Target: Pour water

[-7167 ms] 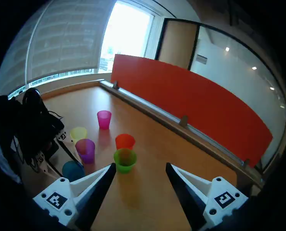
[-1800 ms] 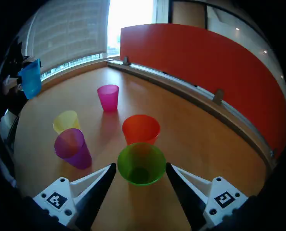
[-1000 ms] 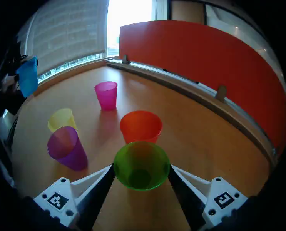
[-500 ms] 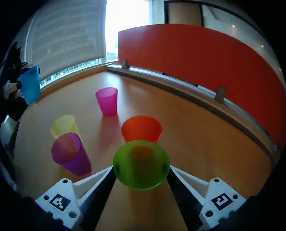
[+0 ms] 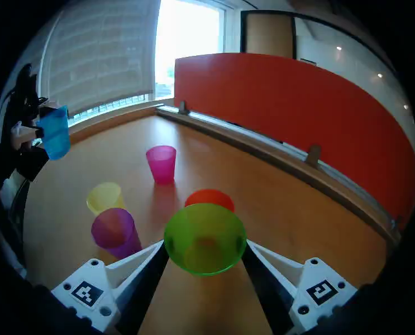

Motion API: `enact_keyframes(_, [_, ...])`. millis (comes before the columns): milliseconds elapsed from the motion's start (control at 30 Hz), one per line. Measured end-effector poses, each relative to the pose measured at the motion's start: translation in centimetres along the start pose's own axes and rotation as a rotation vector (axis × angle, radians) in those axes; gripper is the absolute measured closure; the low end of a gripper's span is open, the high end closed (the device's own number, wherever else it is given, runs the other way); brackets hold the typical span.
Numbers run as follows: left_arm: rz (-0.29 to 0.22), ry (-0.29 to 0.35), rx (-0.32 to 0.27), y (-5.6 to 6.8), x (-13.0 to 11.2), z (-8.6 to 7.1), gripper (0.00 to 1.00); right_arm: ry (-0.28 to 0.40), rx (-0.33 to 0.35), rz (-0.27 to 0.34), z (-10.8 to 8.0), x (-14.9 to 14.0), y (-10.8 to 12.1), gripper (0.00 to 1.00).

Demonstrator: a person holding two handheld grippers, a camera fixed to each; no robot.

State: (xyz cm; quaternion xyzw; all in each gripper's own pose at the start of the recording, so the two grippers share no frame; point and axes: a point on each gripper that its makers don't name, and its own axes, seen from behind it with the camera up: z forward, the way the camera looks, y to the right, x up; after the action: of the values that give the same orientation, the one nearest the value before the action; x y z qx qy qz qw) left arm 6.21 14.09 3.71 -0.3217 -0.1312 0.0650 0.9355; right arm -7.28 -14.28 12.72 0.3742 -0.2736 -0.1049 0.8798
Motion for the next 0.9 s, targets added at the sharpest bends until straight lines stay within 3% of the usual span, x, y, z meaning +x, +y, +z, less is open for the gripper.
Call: enact_keyframes(900, [0.015, 0.032, 0.005, 0.5, 1.7, -1.3, 0.12, 0.17, 0.004, 0.001, -5.5, 6.2, -2.9, 0.09])
